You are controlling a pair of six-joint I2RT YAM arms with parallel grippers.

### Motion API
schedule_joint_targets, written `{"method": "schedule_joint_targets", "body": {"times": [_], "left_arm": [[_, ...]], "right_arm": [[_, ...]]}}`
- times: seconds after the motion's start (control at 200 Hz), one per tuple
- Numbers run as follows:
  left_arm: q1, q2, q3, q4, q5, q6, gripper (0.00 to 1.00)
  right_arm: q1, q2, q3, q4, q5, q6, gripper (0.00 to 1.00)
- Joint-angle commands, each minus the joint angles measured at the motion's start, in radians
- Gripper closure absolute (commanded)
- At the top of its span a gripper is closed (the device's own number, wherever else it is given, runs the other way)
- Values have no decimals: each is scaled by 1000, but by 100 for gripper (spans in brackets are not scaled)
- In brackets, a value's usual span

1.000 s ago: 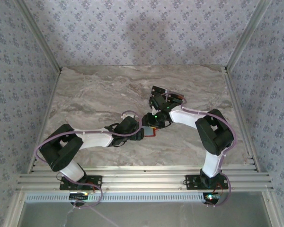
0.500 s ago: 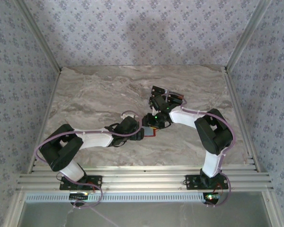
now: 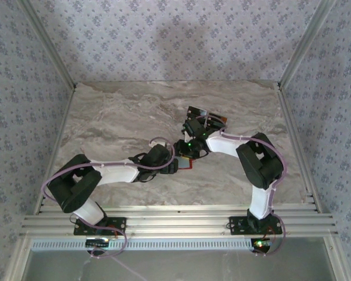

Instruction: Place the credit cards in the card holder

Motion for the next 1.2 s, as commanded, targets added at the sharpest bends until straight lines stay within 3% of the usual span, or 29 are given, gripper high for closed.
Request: {"method": "schedule_joint_targets", "body": {"times": [0.0,0.275,1.194], "left_arm": [[9,6,-33,-6,14,8,3],[8,-16,-39,22,28,14,3],[1,130,-68,6,-39,-67,6]], "right_arm": [[14,35,16,-24,-10,19,48],[16,35,10,-19,-9,23,48],[-20,-25,7,8,-36,44,46]]}}
